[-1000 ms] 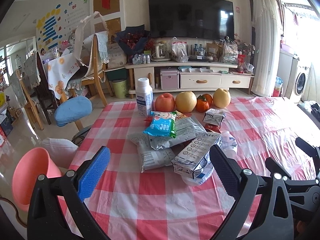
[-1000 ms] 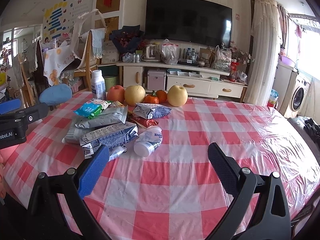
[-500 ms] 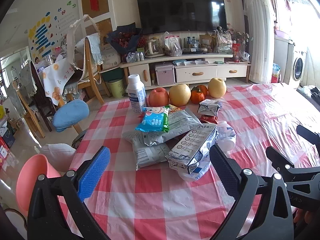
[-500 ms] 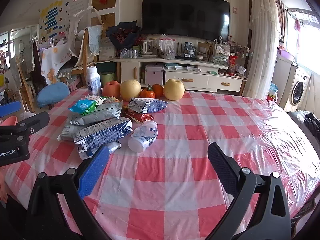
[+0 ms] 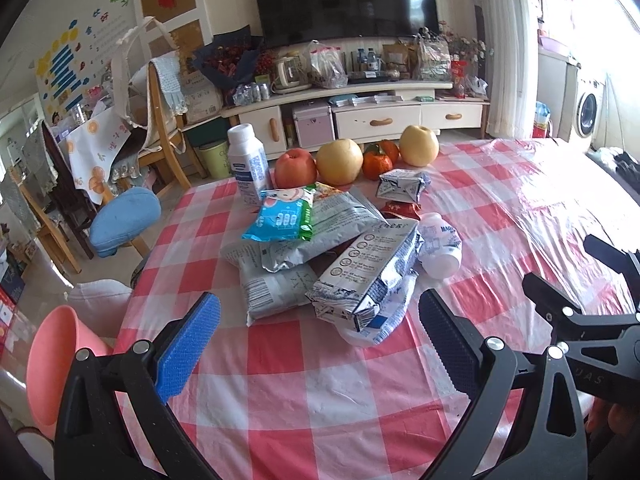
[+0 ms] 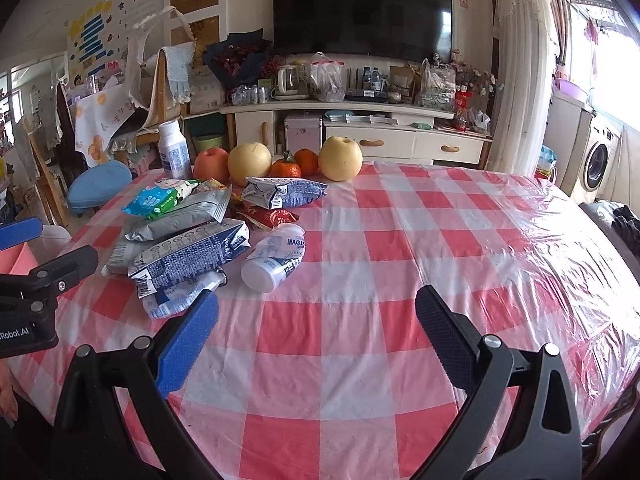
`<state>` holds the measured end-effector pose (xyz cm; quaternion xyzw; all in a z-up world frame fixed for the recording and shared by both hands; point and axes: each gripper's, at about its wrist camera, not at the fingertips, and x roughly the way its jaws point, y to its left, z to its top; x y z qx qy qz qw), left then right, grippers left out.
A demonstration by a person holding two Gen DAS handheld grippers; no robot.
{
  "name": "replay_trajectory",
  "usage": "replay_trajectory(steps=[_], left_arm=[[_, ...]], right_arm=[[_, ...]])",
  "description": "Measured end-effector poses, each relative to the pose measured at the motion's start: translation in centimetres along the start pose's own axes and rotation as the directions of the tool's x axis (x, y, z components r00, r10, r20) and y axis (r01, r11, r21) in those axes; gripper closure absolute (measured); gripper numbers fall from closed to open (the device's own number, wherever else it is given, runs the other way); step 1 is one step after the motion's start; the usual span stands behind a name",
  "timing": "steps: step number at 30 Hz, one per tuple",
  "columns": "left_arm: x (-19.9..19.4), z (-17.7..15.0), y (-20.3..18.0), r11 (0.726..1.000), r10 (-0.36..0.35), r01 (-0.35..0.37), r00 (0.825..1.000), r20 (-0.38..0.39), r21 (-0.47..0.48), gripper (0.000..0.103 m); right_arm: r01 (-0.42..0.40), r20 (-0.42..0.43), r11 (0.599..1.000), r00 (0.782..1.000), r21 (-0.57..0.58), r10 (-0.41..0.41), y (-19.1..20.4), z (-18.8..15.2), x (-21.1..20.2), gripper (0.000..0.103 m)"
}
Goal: Collect trash
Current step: 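Move the left tool toward the milk carton while the right tool approaches the yogurt bottle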
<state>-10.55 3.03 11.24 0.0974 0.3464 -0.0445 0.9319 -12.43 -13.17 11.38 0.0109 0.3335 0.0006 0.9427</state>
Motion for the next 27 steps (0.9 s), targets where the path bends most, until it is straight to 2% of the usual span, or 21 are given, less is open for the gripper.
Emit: replay_trajectory(steps=[4,7,10,15,18,21,23,27], left_arm=[[0.6,-0.2,-1.1,0.999,-0.019,0.02,1.0,-0.012,0.043,0.005],[1.3,-0.3,-1.7,0.997,-0.044,0.046,0.998,-0.035,0.066,0.005],[2.1,-0.4,-2.2,0.994,-0.063,0.068,0.996,-0.058,0.089,0.005],[3.5,-0.6,-3.0,0.989,-0.077,0.088,0.993,-0.094,0.119,0.005],[4.4,-0.4,-3.3,0.987,-0.073,0.088,0.991,-0.108,0.135,0.005],[5.4,0.2,-2.8,0.989,-0.08,0.094,0.989,-0.124,0.112,0.005],[6.3,0.7,-2.2,0.989,-0.121,0.133,0.981,-0.15,0.07,0.005],[7.8,1.5,-1.7,0.981,-0.171,0.185,0.965,-0.2,0.055,0.005]], right_arm=[[-0.023,-0.034,0.999,0.999,0.03,0.024,-0.9,-0.1,1.2,0.004],[-0.074,-0.068,0.992,0.994,0.103,0.081,-2.4,-0.1,2.4,0.004],[-0.126,-0.093,0.972,0.985,0.198,0.147,-4.0,0.1,3.4,0.004],[-0.204,-0.107,0.939,0.965,0.276,0.24,-5.1,0.5,4.9,0.004],[-0.255,-0.119,0.924,0.947,0.285,0.298,-4.7,0.8,6.0,0.004],[-0.283,-0.13,0.923,0.937,0.263,0.324,-3.7,1.3,6.9,0.004],[-0.29,-0.137,0.926,0.934,0.244,0.329,-2.9,1.5,7.4,0.004],[-0.314,-0.16,0.923,0.922,0.224,0.352,-2.1,1.6,8.6,0.006]])
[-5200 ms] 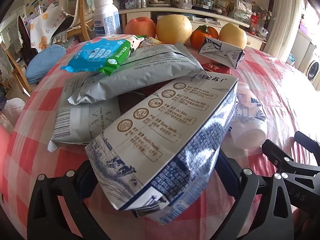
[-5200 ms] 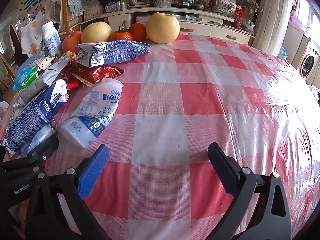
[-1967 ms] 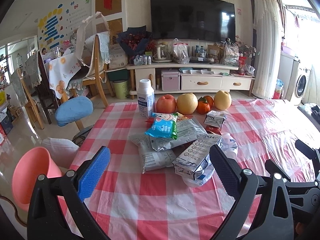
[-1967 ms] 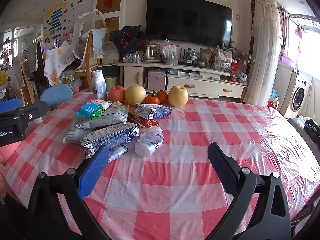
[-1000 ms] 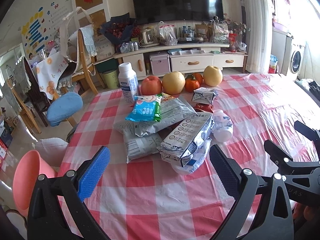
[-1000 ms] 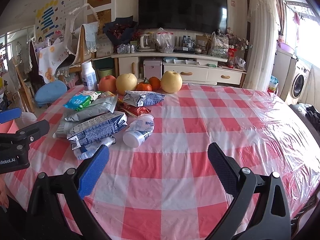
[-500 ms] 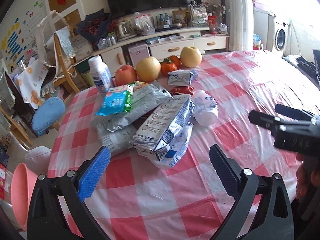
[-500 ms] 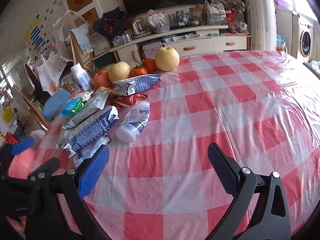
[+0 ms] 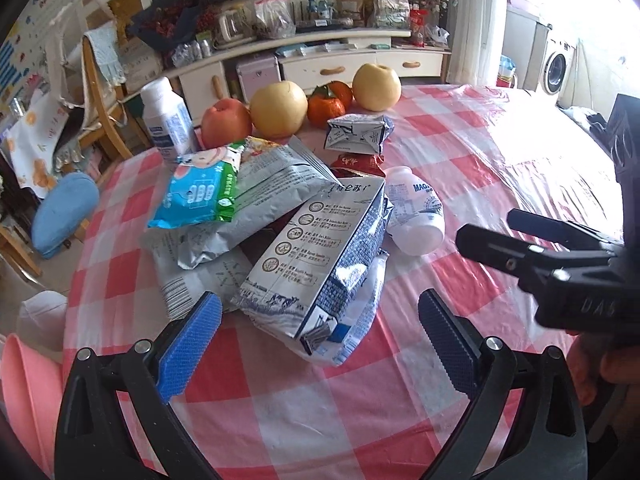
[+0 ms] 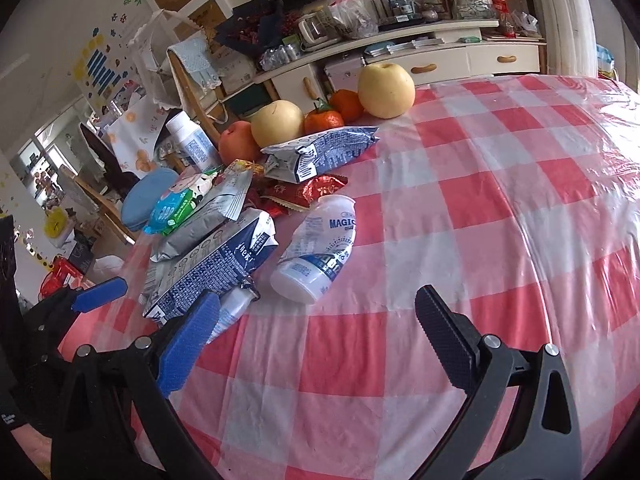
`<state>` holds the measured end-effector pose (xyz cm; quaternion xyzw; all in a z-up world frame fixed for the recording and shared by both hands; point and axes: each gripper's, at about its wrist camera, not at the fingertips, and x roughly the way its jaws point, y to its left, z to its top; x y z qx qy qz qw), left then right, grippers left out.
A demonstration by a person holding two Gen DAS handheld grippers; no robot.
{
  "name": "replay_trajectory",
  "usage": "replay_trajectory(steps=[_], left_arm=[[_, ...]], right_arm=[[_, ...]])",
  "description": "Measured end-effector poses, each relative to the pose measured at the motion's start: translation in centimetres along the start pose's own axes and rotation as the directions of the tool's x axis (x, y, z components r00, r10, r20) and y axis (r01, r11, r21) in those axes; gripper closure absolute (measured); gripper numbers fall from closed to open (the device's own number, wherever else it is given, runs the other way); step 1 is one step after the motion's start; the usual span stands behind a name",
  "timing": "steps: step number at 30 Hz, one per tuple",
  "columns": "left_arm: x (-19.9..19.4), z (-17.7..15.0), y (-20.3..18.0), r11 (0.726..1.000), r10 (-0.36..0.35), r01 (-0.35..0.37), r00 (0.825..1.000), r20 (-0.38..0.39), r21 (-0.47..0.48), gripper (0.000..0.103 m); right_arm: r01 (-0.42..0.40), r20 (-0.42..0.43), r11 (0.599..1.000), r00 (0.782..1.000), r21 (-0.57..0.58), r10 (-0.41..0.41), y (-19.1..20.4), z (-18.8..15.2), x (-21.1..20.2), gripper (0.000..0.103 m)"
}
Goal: Collect trash
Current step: 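Move the left tool toward the milk carton while the right tool approaches the yogurt bottle, then close the left tool on the white milk carton while the right tool grasps the white yogurt bottle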
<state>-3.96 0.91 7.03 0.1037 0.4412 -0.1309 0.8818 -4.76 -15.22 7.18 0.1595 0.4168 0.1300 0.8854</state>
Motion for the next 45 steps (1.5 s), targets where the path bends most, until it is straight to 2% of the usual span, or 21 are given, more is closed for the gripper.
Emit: replay_trajectory(steps=[2,3,5,13,14,17,21,28,30,36,41,45], left_arm=[[0.4,0.5,0.6,1.0,-0.028,0.028,1.0,-0.013,-0.012,0.005],[0.6,0.7,0.9,0.999,-0.044,0.043,0.999,-0.02,-0.018,0.005],[1.2,1.3,1.6,0.997,-0.075,0.074,0.997,-0.037,-0.031,0.005],[4.2,2.7,2.5,0.99,-0.142,0.14,0.985,-0.093,-0.027,0.006],[4.4,2.8,2.5,0.989,-0.149,0.147,0.984,-0.095,-0.024,0.007],[5.2,3.2,2.4,0.983,-0.183,0.181,0.977,-0.113,-0.026,0.023],[5.6,3.4,1.9,0.983,-0.186,0.184,0.976,-0.117,-0.023,0.026],[4.8,3.1,1.0,0.982,-0.19,0.188,0.975,-0.113,-0.028,0.034],[4.4,2.9,1.0,0.982,-0.187,0.183,0.976,-0.109,-0.043,0.034],[2.5,2.3,1.8,0.975,-0.211,0.204,0.975,-0.071,-0.092,0.034],[0.2,1.9,2.9,0.964,-0.232,0.227,0.972,-0.024,-0.137,0.034],[-0.4,1.7,3.3,0.956,-0.256,0.251,0.967,-0.014,-0.152,0.034]], right_arm=[[-0.004,-0.014,1.0,1.0,-0.013,0.003,0.1,0.2,0.6,0.011],[-0.003,-0.021,1.0,1.0,-0.019,0.002,0.1,0.3,0.9,0.017],[-0.003,-0.037,1.0,0.999,-0.023,0.002,0.0,0.5,1.5,0.02],[-0.016,-0.068,0.999,0.998,-0.048,0.013,-0.1,1.2,3.1,0.02],[-0.009,-0.072,0.999,0.997,-0.049,0.006,-0.1,1.3,3.3,0.021],[0.004,-0.084,0.999,0.996,-0.047,-0.008,-0.5,1.6,4.0,0.022],[0.023,-0.091,0.997,0.995,-0.069,-0.029,-0.5,1.9,4.7,0.022],[0.076,-0.08,0.988,0.993,-0.132,-0.087,-0.2,2.3,5.7,0.02],[0.082,-0.077,0.989,0.993,-0.126,-0.092,-0.4,2.5,5.8,0.016],[0.103,-0.07,0.987,0.991,-0.12,-0.111,-0.7,3.1,6.3,0.012],[0.123,-0.071,0.979,0.988,-0.165,-0.137,0.1,3.3,7.2,0.011],[0.159,-0.072,0.962,0.981,-0.22,-0.178,1.1,3.3,7.9,0.011]])
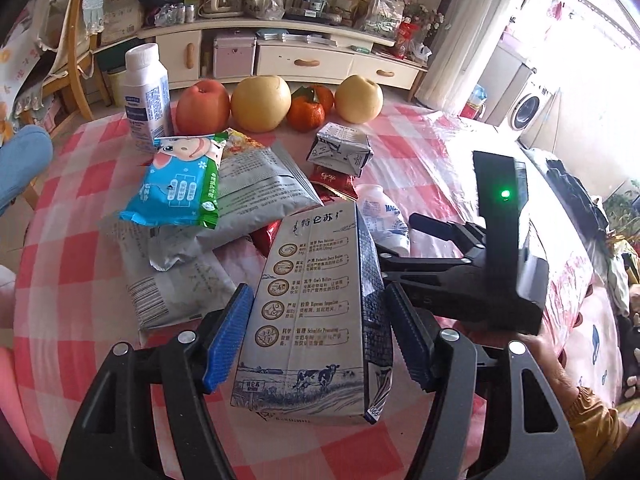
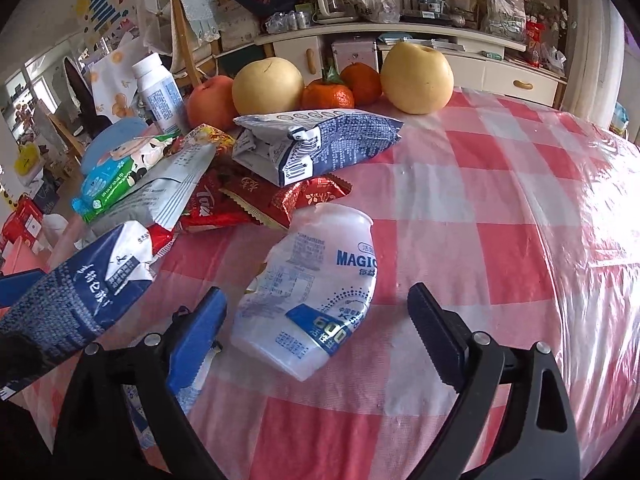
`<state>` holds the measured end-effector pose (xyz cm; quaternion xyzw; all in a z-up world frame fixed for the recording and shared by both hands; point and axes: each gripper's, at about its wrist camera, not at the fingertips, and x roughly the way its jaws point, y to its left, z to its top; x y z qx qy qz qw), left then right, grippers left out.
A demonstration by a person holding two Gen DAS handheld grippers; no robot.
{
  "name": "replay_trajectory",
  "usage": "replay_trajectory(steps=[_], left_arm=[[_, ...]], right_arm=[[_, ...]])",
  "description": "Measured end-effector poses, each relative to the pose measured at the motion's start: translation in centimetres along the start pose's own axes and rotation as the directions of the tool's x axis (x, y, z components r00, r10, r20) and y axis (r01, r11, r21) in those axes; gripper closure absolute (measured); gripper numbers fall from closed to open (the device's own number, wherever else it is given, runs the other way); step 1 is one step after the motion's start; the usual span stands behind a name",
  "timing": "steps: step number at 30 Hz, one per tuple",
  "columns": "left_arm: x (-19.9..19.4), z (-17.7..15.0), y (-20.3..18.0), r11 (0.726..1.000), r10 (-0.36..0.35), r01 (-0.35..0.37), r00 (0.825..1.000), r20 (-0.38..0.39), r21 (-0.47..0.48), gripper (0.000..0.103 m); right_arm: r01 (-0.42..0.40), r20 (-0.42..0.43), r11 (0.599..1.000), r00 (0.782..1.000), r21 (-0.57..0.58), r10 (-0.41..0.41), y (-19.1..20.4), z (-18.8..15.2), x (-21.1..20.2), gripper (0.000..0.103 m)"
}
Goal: Collect trash
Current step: 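Close the left tool on the white milk carton while the right tool grasps the white yogurt bottle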
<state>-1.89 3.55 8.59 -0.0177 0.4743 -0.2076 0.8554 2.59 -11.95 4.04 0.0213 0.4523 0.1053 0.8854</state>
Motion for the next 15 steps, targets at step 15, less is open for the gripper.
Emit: replay_trajectory(steps=[15], left_arm=[[-0.22,-0.19,0.94,0.999,-0.024,0.024,1.0,0.004,-0.025,0.034]], right_arm=[[0.083,-0.005,0.995,0.997,-0.059,-0.083,-0.07,0.18,0.05,0.039]])
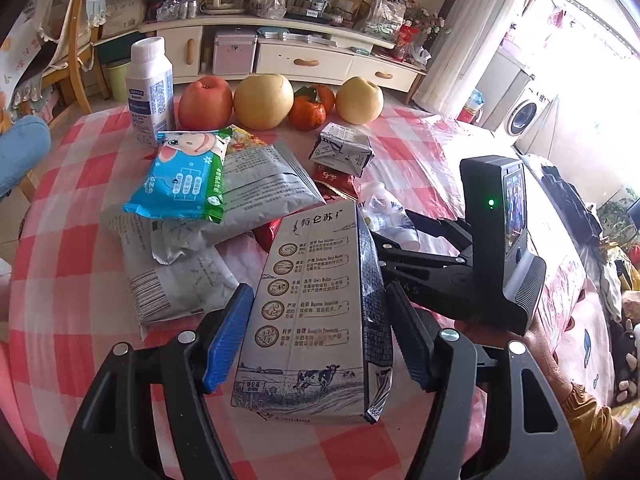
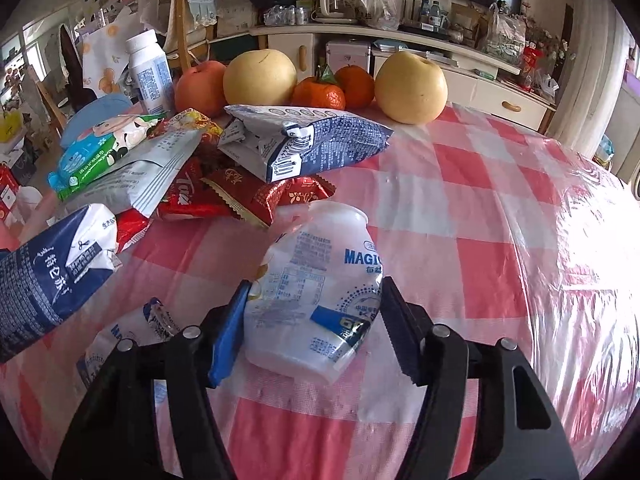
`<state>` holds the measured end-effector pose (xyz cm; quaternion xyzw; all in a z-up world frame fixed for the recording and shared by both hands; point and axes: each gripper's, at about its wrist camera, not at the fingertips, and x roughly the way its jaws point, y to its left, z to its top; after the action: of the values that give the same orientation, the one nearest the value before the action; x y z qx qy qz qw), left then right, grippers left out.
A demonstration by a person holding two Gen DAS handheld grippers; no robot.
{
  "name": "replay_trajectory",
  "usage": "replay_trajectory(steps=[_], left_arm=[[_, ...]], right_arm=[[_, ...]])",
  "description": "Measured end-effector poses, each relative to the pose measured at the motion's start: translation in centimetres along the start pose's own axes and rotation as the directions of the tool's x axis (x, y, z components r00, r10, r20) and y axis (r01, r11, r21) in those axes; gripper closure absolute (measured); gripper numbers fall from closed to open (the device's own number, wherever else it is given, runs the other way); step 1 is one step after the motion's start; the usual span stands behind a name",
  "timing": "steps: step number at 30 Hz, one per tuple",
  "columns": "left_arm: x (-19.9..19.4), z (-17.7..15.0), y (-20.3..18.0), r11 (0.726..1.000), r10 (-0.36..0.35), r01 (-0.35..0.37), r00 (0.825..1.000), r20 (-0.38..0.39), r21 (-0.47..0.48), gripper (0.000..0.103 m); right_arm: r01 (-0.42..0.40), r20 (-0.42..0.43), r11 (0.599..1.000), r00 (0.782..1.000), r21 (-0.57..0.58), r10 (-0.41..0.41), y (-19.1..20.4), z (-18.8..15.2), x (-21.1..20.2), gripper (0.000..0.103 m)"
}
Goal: Collect trash
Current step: 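Close the left tool on the white milk carton while the right tool grasps the white yogurt bottle, then lift the carton with the left tool while the right tool carries the bottle to the pink bucket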
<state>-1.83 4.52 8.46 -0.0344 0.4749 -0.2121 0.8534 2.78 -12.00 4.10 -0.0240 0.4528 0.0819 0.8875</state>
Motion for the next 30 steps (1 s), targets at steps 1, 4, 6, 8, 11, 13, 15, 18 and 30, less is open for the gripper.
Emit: replay_trajectory(steps=[1,4,6,8,11,13,15,18,30], left_arm=[[-0.2,0.0,0.1,1.0,-0.004,0.004,1.0,0.004,-0.004,0.035],[-1.0,-0.1,0.3,1.0,-0.002,0.002,1.0,0.024,0.001,0.034],[-1.6,-0.2,0.5,1.0,-0.002,0.002,0.999,0.039,-0.001,0.034],[-2.3,-0.3,0.9,1.0,-0.003,0.003,0.999,0.052,-0.007,0.034],[-3.4,-0.6,1.5,1.0,0.008,-0.007,0.997,0.079,-0.015,0.034],[-4.3,-0.7,2.1,1.0,0.017,-0.014,0.995,0.103,-0.023,0.034],[-5.2,-0.8,2.9,0.999,0.027,-0.023,0.992,0.121,-0.034,0.034],[-6.7,-1.2,4.3,0.998,0.05,-0.042,0.987,0.151,-0.054,0.034],[-15.8,-4.0,16.5,0.933,0.273,-0.189,0.925,0.264,-0.306,0.034]], right_arm=[[-0.002,0.001,1.0,1.0,0.004,0.002,0.0,-0.1,-0.2,0.039],[-0.012,0.024,1.0,1.0,0.027,0.011,-0.5,-0.3,-1.3,0.039],[-0.026,0.051,0.999,0.998,0.047,0.023,-0.8,-0.6,-2.5,0.039],[-0.034,0.078,0.998,0.997,0.058,0.029,-0.9,-0.9,-3.8,0.039],[-0.044,0.104,0.996,0.994,0.077,0.036,-1.0,-1.4,-5.4,0.039],[-0.056,0.119,0.995,0.992,0.083,0.046,-0.5,-1.5,-6.3,0.039],[-0.058,0.135,0.996,0.99,0.071,0.048,0.5,-1.5,-7.2,0.039],[-0.089,0.161,0.995,0.984,0.046,0.08,2.9,-1.3,-8.6,0.039],[-0.355,0.094,0.901,0.917,-0.248,0.387,23.3,-0.4,-10.6,0.039]])
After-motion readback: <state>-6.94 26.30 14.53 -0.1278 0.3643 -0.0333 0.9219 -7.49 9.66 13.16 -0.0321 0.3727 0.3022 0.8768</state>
